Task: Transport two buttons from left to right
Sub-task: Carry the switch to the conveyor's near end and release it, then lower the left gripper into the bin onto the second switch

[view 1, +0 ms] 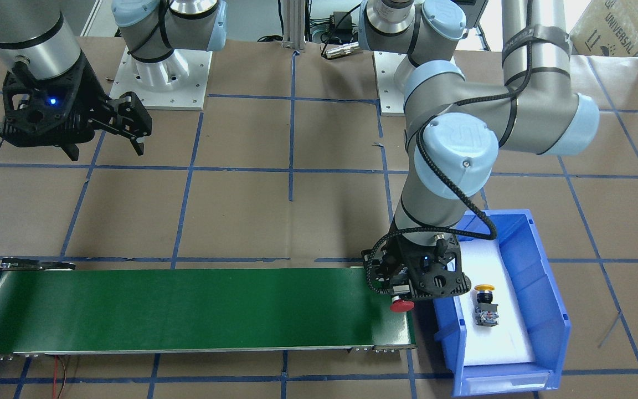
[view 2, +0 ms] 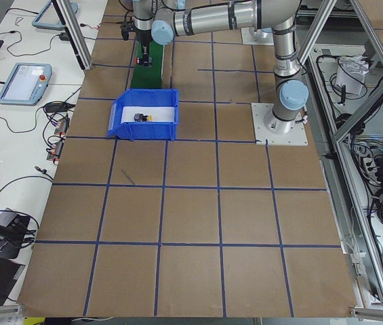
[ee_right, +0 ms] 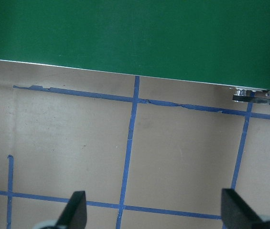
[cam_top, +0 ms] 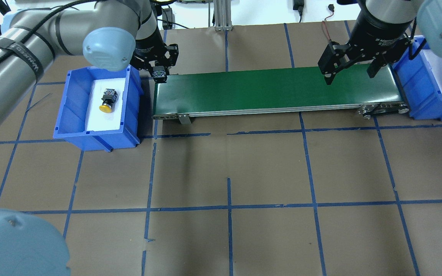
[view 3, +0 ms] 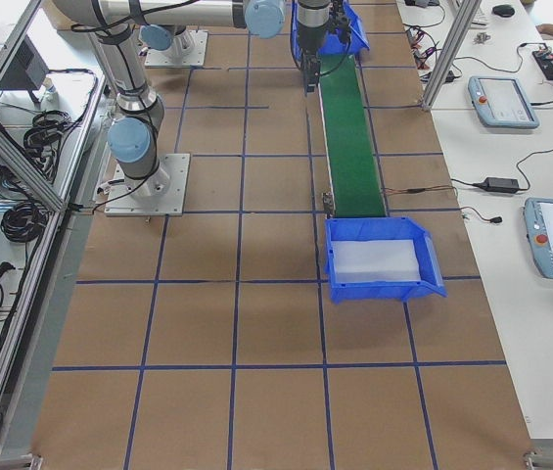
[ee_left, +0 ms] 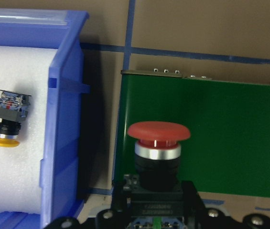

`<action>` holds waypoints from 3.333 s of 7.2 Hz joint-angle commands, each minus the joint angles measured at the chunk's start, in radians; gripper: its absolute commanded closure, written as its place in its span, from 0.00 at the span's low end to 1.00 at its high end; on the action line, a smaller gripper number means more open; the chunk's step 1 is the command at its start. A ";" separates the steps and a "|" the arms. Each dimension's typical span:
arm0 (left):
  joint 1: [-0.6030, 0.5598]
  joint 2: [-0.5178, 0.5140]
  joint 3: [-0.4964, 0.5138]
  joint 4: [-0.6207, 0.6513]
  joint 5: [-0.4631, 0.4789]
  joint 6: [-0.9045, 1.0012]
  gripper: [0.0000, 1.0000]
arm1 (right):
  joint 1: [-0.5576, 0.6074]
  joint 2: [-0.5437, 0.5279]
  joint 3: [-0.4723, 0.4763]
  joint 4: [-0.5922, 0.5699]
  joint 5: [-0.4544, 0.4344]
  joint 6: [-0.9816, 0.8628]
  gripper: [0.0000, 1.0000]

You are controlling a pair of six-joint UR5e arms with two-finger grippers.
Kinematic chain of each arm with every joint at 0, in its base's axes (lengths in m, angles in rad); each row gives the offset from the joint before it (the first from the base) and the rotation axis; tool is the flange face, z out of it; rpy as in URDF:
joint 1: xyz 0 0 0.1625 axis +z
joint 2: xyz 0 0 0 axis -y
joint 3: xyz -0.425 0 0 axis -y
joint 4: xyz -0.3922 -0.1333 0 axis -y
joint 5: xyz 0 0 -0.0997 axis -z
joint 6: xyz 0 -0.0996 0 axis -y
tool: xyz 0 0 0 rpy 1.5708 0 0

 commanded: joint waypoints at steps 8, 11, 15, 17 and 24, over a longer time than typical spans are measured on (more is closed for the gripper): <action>0.028 -0.041 -0.031 0.120 0.002 0.091 0.00 | -0.003 -0.003 0.014 -0.007 -0.001 -0.002 0.00; 0.184 0.025 -0.030 0.048 -0.012 0.244 0.00 | -0.003 -0.003 0.014 -0.007 -0.001 -0.003 0.00; 0.334 -0.003 -0.056 0.052 -0.058 0.484 0.10 | -0.003 0.006 0.023 -0.033 -0.001 0.000 0.00; 0.336 -0.055 -0.054 0.082 -0.047 0.483 0.30 | -0.001 -0.001 0.029 -0.043 -0.001 0.000 0.00; 0.331 -0.129 -0.097 0.102 -0.055 0.478 0.33 | -0.005 -0.003 0.030 -0.044 -0.003 -0.002 0.00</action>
